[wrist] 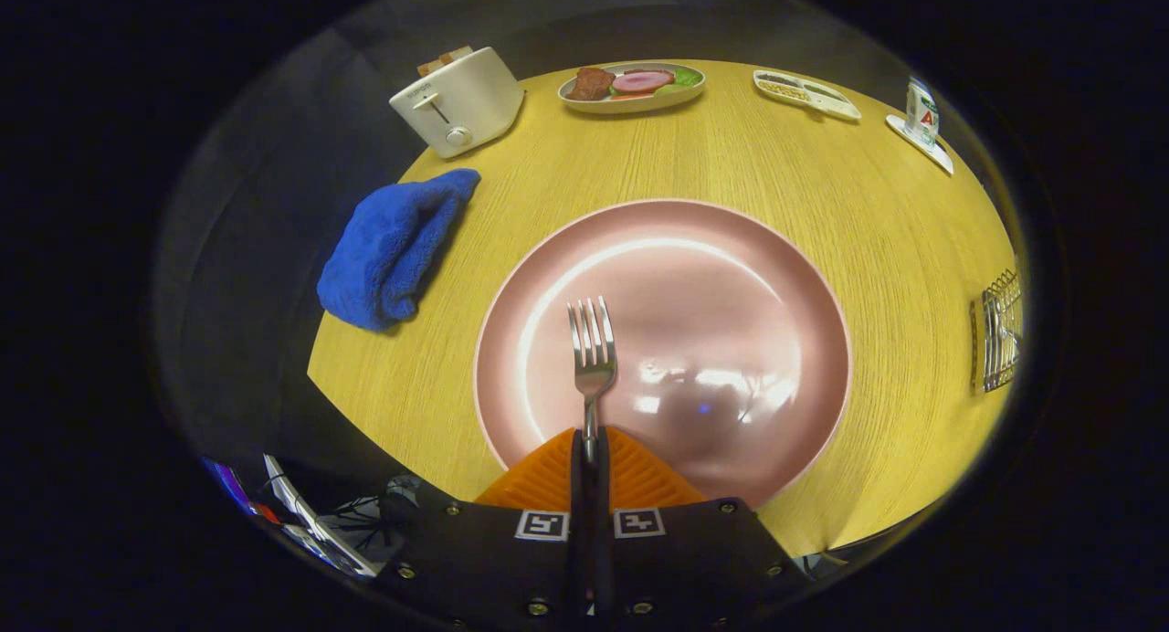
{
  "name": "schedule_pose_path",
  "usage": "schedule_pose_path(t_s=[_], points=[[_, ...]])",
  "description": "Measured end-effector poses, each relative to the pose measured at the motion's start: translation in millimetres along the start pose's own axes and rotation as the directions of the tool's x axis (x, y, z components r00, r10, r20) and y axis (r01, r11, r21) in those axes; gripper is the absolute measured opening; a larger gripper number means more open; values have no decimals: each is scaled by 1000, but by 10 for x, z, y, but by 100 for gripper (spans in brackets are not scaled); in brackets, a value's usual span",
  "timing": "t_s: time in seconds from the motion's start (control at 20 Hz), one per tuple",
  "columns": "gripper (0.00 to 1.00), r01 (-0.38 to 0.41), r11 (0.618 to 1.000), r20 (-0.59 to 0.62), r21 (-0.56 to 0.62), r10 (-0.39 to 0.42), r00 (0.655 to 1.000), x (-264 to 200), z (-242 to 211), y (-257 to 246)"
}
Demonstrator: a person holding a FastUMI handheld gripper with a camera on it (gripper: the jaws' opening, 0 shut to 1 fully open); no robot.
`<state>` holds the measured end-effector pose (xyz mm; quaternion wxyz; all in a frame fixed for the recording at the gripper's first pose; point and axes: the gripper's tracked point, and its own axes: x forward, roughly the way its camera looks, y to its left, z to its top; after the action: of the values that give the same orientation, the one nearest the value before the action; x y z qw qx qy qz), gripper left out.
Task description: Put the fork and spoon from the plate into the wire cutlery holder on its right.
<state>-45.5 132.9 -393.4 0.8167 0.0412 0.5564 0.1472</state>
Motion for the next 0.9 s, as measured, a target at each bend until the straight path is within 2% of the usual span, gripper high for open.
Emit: schedule_pose_path(t_s=[0.4, 0.9], points=[[4, -7, 995, 39, 104, 3, 999, -139, 142, -103], [4, 12, 980, 139, 198, -40, 990, -444, 400, -446]])
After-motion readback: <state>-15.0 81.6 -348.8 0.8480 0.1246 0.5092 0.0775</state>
